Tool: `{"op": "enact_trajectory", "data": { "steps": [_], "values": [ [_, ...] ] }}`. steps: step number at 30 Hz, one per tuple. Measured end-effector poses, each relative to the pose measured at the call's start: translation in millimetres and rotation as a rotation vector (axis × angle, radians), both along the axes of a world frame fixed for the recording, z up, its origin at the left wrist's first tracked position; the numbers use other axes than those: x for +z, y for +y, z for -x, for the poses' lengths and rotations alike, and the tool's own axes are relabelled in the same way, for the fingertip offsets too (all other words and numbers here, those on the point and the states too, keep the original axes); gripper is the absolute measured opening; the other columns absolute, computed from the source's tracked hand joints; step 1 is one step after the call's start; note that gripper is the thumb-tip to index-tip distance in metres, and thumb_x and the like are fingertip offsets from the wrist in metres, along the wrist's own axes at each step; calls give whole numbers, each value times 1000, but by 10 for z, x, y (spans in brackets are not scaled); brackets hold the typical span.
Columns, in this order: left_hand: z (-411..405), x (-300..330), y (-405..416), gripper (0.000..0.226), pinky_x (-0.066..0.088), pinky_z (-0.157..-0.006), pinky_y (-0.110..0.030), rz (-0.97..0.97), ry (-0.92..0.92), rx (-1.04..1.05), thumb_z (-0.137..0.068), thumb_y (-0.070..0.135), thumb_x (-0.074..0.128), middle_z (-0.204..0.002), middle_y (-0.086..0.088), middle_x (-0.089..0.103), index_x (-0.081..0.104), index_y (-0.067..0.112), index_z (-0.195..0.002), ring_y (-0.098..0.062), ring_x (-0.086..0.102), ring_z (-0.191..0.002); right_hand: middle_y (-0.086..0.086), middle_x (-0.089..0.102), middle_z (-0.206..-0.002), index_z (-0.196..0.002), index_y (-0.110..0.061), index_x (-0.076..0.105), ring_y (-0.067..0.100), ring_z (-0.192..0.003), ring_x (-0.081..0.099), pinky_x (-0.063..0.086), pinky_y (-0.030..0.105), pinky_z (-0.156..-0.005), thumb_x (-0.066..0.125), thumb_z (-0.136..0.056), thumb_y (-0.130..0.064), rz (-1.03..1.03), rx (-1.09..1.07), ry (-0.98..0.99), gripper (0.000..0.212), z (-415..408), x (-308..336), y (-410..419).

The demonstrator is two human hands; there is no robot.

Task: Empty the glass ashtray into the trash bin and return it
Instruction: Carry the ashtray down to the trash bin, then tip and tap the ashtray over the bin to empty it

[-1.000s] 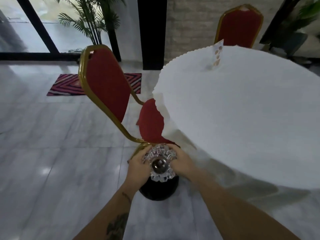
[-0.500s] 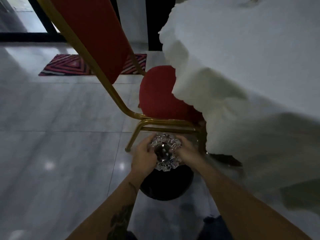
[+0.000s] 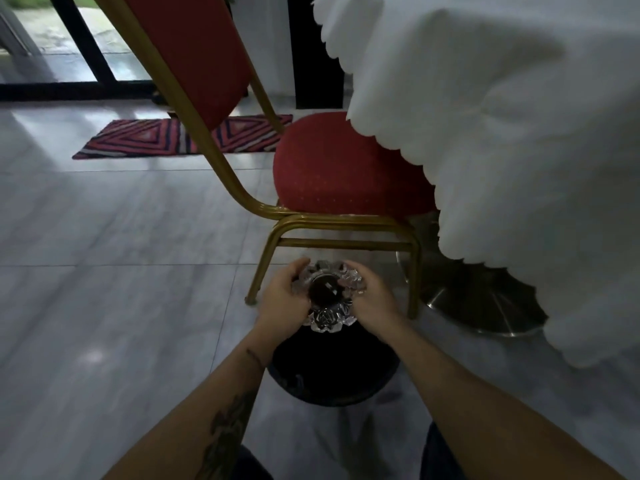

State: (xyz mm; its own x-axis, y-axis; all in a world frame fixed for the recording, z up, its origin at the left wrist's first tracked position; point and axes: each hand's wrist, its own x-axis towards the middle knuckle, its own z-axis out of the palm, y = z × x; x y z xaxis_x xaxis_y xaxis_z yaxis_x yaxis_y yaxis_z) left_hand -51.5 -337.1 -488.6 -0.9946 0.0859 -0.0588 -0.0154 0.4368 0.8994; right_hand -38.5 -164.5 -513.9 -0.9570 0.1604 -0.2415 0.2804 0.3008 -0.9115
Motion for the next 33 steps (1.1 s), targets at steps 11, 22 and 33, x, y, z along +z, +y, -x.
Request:
{"op": "enact_trajectory", "data": {
  "steps": [11, 22, 33],
  "values": [
    [26, -41, -115, 37, 52, -69, -28, 116, -1, -108, -83, -5, 59, -91, 4, 72, 62, 24, -104, -14, 67, -83, -10, 69, -112, -124, -32, 59, -1, -102, 60, 40, 0, -81, 53, -81, 13, -277, 93, 336, 62, -177, 2, -91],
    [-99, -140, -121, 41, 57, -71, -43, 235, 348, -300, -78, -3, 63, -94, 4, 70, 56, 21, -110, -16, 65, -84, 3, 64, -130, -138, -21, 57, 18, -119, 59, 48, 27, -99, 55, -80, 3, -376, 278, 230, 62, -167, -96, 95],
    [-212, -197, -142, 56, 53, -88, -33, 444, 546, -350, -79, 12, 69, -129, -5, 62, 50, 17, -131, -22, 61, -109, 14, 36, -156, -148, -11, 41, 36, -137, 43, 47, 51, -105, 63, -83, 1, -755, 465, 507, 69, -335, -46, 271]
  ]
}}
